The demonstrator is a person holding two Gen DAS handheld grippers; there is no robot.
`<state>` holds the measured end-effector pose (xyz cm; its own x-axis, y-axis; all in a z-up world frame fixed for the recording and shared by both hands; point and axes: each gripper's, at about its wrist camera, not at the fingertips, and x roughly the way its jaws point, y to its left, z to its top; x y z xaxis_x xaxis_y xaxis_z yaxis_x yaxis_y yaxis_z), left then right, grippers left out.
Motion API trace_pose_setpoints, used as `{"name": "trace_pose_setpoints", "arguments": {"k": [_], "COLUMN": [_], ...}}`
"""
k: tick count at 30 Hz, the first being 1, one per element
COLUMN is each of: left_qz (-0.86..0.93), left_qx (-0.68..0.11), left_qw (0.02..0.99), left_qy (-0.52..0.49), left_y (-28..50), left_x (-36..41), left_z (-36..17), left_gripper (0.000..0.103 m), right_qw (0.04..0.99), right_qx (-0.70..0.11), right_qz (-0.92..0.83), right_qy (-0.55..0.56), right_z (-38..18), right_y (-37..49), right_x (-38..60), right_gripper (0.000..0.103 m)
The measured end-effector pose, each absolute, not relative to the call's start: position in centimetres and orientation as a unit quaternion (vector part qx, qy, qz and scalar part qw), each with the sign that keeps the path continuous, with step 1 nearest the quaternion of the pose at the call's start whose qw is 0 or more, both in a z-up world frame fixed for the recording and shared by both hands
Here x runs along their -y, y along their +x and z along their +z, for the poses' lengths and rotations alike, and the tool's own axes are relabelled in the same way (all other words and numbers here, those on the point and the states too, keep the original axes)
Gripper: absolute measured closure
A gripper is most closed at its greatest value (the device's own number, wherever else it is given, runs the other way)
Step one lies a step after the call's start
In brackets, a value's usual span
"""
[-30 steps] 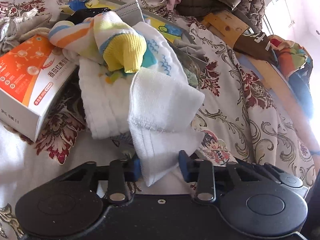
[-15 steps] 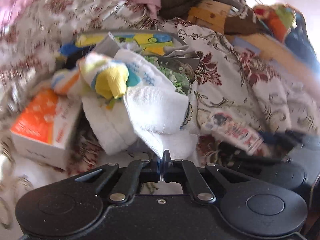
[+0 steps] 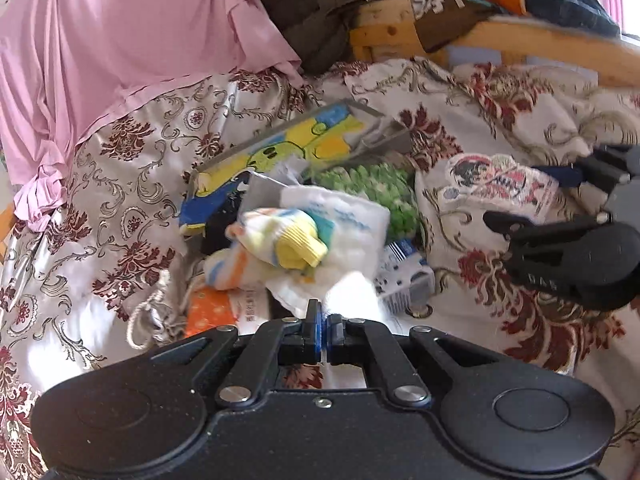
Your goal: Organize soft objects
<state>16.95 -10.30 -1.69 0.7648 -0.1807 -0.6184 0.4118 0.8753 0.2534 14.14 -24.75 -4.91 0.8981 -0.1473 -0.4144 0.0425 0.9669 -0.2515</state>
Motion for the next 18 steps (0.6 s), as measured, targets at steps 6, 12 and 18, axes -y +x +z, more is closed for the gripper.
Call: {"name": "trace_pose_setpoints", "arguments": {"k": [6,12,18], "left_qz": [-0.172,-0.171,-0.147], "left_qx": [-0.354,-0.408,-0.401], "left_qw": [0.916,0.896,0.901], "left_qy": [0.080,-0.025,-0.071], "left_y": [18.8,21.7,25.6], "left_x": [8.3,6.4,5.6], "left_z": [1.5,3.7,6.1], "left_gripper": [0.102,0.102,0.102], "right_qw": [0.971,0.980,0.988], "right_qx": [-0.206,-0.181,-0.143], "right_qz": [-0.044,-0.036,-0.030], "right_qy": [-0.110,-0.070,-0.047], "right_z": [-4.3,-3.4,-2.5], "right_y": [14.0,15.0,19.3], "right_x": [24.7,24.8,24.7], "right_gripper": [0.041,0.041,0.041]}}
